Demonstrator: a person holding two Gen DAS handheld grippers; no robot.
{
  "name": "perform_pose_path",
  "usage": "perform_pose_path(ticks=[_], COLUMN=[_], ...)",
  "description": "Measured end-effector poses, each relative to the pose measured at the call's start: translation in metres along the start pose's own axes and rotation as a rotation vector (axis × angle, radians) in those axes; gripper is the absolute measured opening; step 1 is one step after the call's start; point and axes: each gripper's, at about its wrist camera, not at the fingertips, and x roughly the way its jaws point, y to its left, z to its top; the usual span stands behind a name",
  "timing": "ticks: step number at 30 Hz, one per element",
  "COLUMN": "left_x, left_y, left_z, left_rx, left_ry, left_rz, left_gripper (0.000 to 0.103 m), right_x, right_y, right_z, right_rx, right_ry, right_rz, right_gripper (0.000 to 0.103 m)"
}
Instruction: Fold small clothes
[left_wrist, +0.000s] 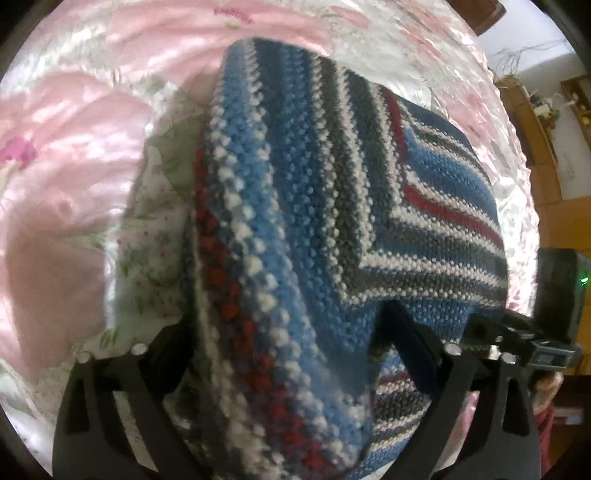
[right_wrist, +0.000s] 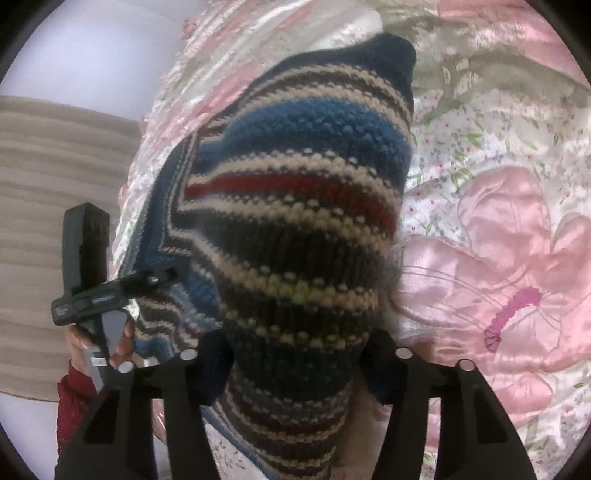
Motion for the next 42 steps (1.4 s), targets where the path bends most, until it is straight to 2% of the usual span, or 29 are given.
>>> perform_pose_path(ticks=[2, 4, 8, 12, 20, 25, 28, 32, 37, 39, 42], left_x=[-0.008, -0.016, -0.026, -0.041, -0.062, -0.046, -0.019, 0.029, 0.063, 0.066, 0.064], left_y=[-0.007, -0.015, -0.039, -0.076, -0.179, -0.229, -0.244, -0.239, -0.228, -0.222, -0.221], left_z=[-0.003, -0.006, -0.016, -0.032, -0.068, -0.103, -0.129, -0.152, -0.18, -0.181, -0.185], left_rx=[0.021, 0.046, 0.059, 0.086, 0.209, 0.219, 0.204, 0.147, 0.18, 0.154, 0.116], left_ry=[-0.018, -0.025, -0.053, -0.12, -0.234, -0.252, -0.21, -0.142, -0.181, -0.194, -0.215], left_rz=[-0.022, -0.042, -0.095, -0.173, -0.208, -0.218, -0.21, -0.202, -0.118, -0.119, -0.091], left_gripper=[0.049, 0.042, 0.038, 0.037, 0.036, 0.037, 0.037, 0.037, 0.041, 0.044, 0.057], right_x=[-0.007, -0.016, -0.044, -0.085, -0.176, -0.221, -0.222, -0.203, -0.172, -0.168, -0.174], right_y=[0.004, 0.007, 0.009, 0.005, -0.024, -0.056, -0.083, -0.124, -0.168, -0.179, -0.182], right_z=[-0.003, -0.006, -0.014, -0.024, -0.064, -0.096, -0.112, -0.13, -0.151, -0.156, -0.163], right_rx=[-0.015, -0.027, -0.064, -0.102, -0.172, -0.177, -0.159, -0.091, -0.04, -0.007, 0.005], right_ry=[-0.011, -0.021, -0.048, -0.09, -0.18, -0.205, -0.169, -0.106, -0.083, -0.087, -0.085], right_rz=[0.003, 0.012, 0.03, 0.019, -0.028, -0.051, -0.081, -0.073, -0.045, -0.012, -0.022], right_gripper=[0.052, 0.05, 0.047, 0.046, 0.045, 0.045, 0.046, 0.046, 0.052, 0.055, 0.067])
